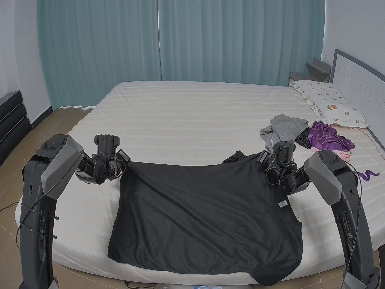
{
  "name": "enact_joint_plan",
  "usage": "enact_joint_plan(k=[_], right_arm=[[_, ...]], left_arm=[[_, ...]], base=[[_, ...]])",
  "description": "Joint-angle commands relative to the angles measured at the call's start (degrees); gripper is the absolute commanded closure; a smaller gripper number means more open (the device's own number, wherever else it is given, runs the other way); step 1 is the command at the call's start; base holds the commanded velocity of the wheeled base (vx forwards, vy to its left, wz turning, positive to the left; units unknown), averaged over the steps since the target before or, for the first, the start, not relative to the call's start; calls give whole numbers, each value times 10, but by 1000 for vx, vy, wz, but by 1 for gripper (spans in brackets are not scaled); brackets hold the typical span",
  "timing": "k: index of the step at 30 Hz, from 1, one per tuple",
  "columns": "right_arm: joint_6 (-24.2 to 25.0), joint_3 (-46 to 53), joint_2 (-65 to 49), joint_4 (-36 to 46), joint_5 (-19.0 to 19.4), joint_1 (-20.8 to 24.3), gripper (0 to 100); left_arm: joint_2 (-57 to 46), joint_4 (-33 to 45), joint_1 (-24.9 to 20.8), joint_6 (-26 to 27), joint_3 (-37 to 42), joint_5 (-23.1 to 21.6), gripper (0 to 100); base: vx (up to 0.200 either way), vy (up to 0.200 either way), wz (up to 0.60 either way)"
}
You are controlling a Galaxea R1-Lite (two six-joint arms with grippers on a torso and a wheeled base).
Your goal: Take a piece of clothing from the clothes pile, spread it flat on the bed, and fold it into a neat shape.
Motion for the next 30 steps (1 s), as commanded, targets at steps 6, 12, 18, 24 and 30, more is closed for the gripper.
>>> enact_joint_plan(k=[6, 12, 18, 24, 30], right_arm=[[-9, -18, -56, -21, -8, -6, 100], [-13, -52, -68, -18, -9, -23, 100], [-19, -55, -72, -24, -13, -27, 100], [-36, -56, -38, -20, -10, -20, 100], [-36, -57, 1, -19, -9, -20, 100]], left_arm=[[-2, -30, 3, 0, -2, 23, 100], [-2, -82, 4, -1, 3, 30, 100], [0, -100, 3, 0, 17, 31, 100], [12, -112, 2, 1, 15, 27, 100], [31, -112, 1, 4, 6, 20, 100]], base=[[0, 0, 0], [0, 0, 0], [0, 0, 0], [0, 0, 0], [0, 0, 0]])
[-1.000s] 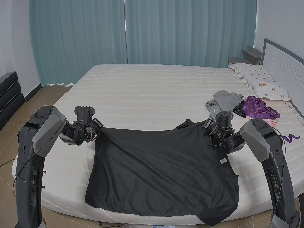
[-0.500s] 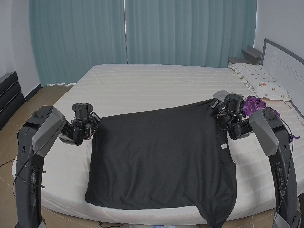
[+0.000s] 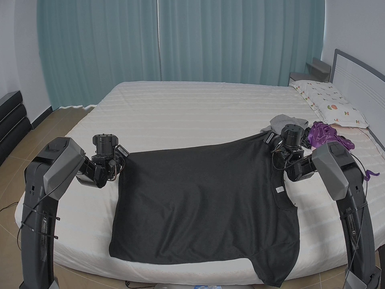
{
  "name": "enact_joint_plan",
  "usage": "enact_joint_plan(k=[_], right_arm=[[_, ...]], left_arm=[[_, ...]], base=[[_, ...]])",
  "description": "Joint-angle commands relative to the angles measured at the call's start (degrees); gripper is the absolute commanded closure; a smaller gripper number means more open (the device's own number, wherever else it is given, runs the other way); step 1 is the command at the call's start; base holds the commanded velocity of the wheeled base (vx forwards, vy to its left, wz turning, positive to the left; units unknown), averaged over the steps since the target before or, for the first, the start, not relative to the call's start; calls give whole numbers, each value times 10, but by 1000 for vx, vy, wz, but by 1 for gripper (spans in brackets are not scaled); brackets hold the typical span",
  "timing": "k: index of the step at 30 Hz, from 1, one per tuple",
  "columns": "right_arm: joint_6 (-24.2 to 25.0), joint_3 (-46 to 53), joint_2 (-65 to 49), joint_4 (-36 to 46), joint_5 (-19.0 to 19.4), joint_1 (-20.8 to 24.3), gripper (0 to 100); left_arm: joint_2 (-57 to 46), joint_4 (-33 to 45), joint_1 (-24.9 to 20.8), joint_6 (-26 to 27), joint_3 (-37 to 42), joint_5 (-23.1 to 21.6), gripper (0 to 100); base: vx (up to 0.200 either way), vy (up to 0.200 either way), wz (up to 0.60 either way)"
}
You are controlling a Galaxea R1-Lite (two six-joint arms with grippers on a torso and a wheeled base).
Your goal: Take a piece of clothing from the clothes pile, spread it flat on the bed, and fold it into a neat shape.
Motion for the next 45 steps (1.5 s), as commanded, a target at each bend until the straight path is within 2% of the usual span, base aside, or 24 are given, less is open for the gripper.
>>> enact_joint_plan(k=[1, 8, 9, 16, 25, 26, 27, 30, 34, 35, 36, 37, 41, 45], right_arm=[[0, 0, 35, -1, 0, 0, 100], [1, 2, 60, 2, -3, 1, 100], [1, 2, 62, 3, -3, 1, 0], [3, 19, 44, 5, -17, -1, 0], [53, 177, -82, -1, 8, -15, 0], [71, 246, -128, -5, 25, -17, 0], [71, 246, -128, -5, 25, -17, 0], [109, 399, -227, -18, 69, -15, 0], [118, 544, -305, -40, 109, -7, 0], [123, 612, -339, -66, 131, -3, 0], [124, 625, -344, -71, 133, -3, 0], [129, 686, -371, -102, 149, -2, 0], [132, 819, -398, -182, 162, 2, 0], [134, 893, -391, -246, 170, 3, 0]], left_arm=[[20, 0, -1, 0, -9, -3, 100], [32, 3, -4, 0, -12, -3, 100], [33, 3, -5, 1, -12, -3, 0], [29, 5, -5, 1, -6, -2, 0], [-17, 1, -5, -1, 49, -8, 0], [-44, 1, -6, -3, 74, -20, 0], [-44, 1, -6, -3, 74, -20, 0], [-106, 3, -13, -5, 138, -35, 0], [-161, 0, -28, -10, 217, -38, 0], [-186, 0, -34, -17, 252, -44, 0], [-190, 0, -35, -19, 257, -46, 0], [-215, 0, -40, -31, 285, -58, 0], [-277, 6, -44, -52, 365, -102, 0], [-313, 5, -49, -52, 434, -130, 0]], base=[[0, 0, 0], [0, 0, 0], [0, 0, 0], [0, 0, 0], [0, 0, 0], [0, 0, 0], [0, 0, 0], [0, 0, 0], [0, 0, 0], [0, 0, 0], [0, 0, 0], [0, 0, 0], [0, 0, 0], [0, 0, 0]])
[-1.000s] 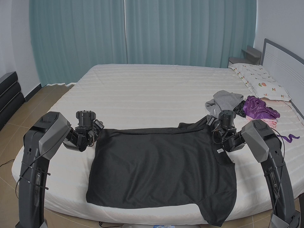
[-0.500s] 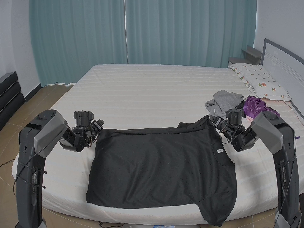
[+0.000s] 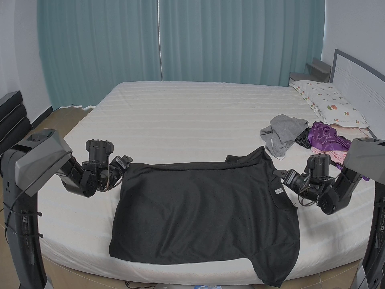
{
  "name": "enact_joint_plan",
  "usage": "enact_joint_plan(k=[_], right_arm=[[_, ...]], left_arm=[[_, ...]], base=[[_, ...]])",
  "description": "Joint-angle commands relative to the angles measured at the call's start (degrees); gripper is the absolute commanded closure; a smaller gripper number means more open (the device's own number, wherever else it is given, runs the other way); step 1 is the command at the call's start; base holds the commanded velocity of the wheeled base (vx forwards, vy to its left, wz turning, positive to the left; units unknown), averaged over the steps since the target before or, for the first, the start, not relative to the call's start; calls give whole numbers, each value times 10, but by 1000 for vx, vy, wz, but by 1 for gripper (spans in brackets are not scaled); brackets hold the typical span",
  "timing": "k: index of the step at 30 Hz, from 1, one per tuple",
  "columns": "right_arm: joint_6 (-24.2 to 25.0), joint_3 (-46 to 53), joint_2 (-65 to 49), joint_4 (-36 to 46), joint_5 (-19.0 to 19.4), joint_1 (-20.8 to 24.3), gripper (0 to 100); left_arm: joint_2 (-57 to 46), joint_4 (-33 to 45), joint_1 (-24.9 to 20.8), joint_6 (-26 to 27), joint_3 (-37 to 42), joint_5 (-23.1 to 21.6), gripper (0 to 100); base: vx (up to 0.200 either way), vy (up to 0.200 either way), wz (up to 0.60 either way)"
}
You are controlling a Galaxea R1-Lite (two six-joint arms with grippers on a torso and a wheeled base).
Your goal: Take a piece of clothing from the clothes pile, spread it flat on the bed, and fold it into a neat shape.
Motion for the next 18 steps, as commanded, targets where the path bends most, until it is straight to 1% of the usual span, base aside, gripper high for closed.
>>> enact_joint_plan(k=[1, 4, 5, 6, 7, 9, 11, 14, 16, 18], right_arm=[[25, 320, -123, -169, 72, 8, 0], [62, 376, -116, -223, 118, 6, 0], [70, 385, -115, -233, 128, 7, 0], [70, 385, -115, -233, 128, 7, 0], [81, 410, -105, -271, 164, 4, 0], [79, 425, -94, -295, 169, 3, 0], [83, 425, -87, -298, 169, 4, 0], [86, 425, -52, -294, 171, 2, 0], [81, 425, -21, -304, 165, 3, 0], [81, 425, -14, -306, 161, 3, 0]], left_arm=[[-180, 2, -25, -25, 231, -72, 0], [-197, -2, -27, -26, 285, -80, 0], [-198, -2, -30, -27, 292, -82, 0], [-198, -2, -30, -27, 292, -82, 0], [-200, -2, -39, -33, 316, -90, 0], [-200, -5, -47, -47, 331, -95, 0], [-200, -13, -50, -55, 343, -102, 0], [-197, -44, -50, -57, 363, -110, 0], [-197, -55, -50, -56, 374, -111, 0], [-198, -57, -50, -56, 379, -111, 0]], base=[[0, 0, 0], [0, 0, 0], [0, 0, 0], [0, 0, 0], [0, 0, 0], [0, 0, 0], [0, 0, 0], [0, 0, 0], [0, 0, 0], [0, 0, 0]])
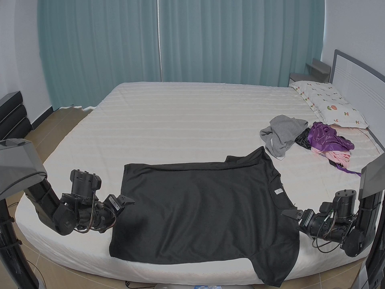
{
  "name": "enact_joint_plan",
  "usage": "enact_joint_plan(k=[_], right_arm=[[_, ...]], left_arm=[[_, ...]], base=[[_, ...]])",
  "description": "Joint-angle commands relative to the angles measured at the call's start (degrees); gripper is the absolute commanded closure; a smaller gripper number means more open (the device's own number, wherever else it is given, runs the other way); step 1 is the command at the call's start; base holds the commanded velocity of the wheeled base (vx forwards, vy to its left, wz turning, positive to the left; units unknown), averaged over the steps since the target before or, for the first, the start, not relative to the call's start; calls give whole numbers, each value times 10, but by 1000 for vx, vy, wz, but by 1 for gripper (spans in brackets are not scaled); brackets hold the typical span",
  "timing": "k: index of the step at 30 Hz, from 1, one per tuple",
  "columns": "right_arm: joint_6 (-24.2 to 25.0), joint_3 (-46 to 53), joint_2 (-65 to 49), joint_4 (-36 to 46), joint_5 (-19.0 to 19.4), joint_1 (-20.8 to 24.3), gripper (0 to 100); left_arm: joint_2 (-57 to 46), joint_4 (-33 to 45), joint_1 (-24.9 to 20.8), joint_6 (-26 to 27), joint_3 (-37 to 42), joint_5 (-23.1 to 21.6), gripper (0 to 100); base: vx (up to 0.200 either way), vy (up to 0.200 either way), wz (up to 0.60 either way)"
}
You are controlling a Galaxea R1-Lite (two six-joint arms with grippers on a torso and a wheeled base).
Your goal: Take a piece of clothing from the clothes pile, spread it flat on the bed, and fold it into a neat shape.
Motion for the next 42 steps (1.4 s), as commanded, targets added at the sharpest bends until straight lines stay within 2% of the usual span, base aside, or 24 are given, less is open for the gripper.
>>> enact_joint_plan(k=[1, 4, 15, 23, 27, 42], right_arm=[[7, 22, 56, -15, 1, 2, 0], [8, 22, 53, -15, 1, 2, 0], [9, 22, 55, -14, 1, 3, 0], [8, 22, 52, -16, 1, 4, 0], [7, 22, 55, -16, 1, 4, 0], [7, 22, 57, -16, 0, 13, 0]], left_arm=[[-30, -19, -9, -6, 48, -10, 0], [-35, -19, -9, -7, 56, -10, 0], [-31, -20, -10, -7, 58, -10, 0], [-33, -19, -10, -9, 58, -14, 0], [-36, -20, -16, -35, 50, -12, 0], [-38, -20, -28, -33, 52, -9, 0]], base=[[0, 0, 0], [0, 0, 0], [-200, 0, 0], [0, 0, 0], [0, 0, 0], [0, -200, 0]])
